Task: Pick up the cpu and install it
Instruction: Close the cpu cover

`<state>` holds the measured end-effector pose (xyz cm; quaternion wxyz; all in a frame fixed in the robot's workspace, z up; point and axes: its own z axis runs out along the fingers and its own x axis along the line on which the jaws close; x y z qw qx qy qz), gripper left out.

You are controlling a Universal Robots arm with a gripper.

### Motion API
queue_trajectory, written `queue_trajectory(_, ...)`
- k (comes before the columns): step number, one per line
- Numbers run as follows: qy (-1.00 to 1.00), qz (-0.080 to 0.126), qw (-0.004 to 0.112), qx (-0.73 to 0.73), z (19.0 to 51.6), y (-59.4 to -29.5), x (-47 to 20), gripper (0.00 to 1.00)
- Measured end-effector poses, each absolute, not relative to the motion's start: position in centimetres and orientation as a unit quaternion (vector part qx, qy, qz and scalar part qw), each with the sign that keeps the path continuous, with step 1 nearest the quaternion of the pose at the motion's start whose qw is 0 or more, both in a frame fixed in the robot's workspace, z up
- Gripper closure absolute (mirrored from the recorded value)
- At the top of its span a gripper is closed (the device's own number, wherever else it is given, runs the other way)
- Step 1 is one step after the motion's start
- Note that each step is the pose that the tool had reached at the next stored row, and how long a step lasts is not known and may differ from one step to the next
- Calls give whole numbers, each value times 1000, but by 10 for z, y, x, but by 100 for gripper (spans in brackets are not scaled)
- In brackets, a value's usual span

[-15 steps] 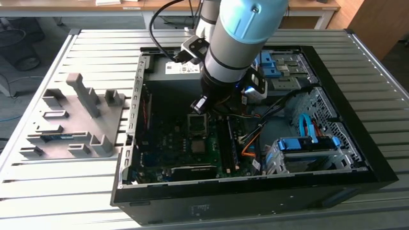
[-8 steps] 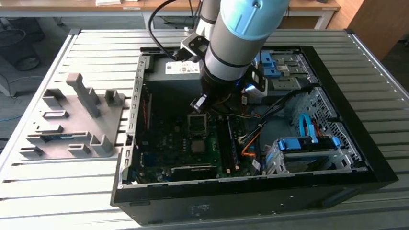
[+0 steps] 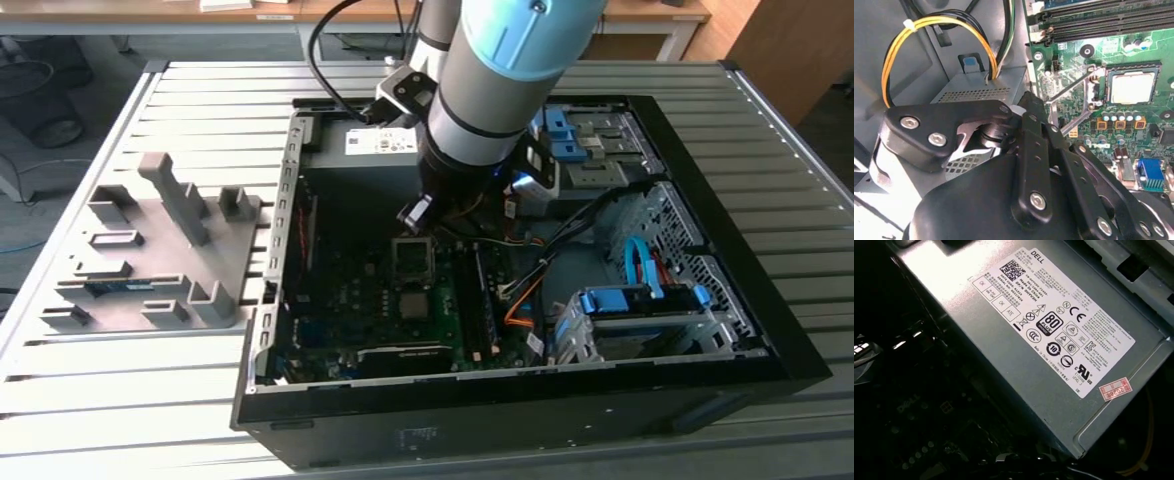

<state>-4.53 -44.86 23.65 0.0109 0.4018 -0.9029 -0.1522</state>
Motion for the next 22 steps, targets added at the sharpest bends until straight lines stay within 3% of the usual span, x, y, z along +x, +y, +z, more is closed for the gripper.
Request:
queue_trajectory(14,-902,-149,13,404,237,-459,-45,90)
queue_trajectory(18,-904,-134,20,405,237,-461,-45,90)
queue_trajectory(22,-908,-103,34,406,237,-462,-45,90)
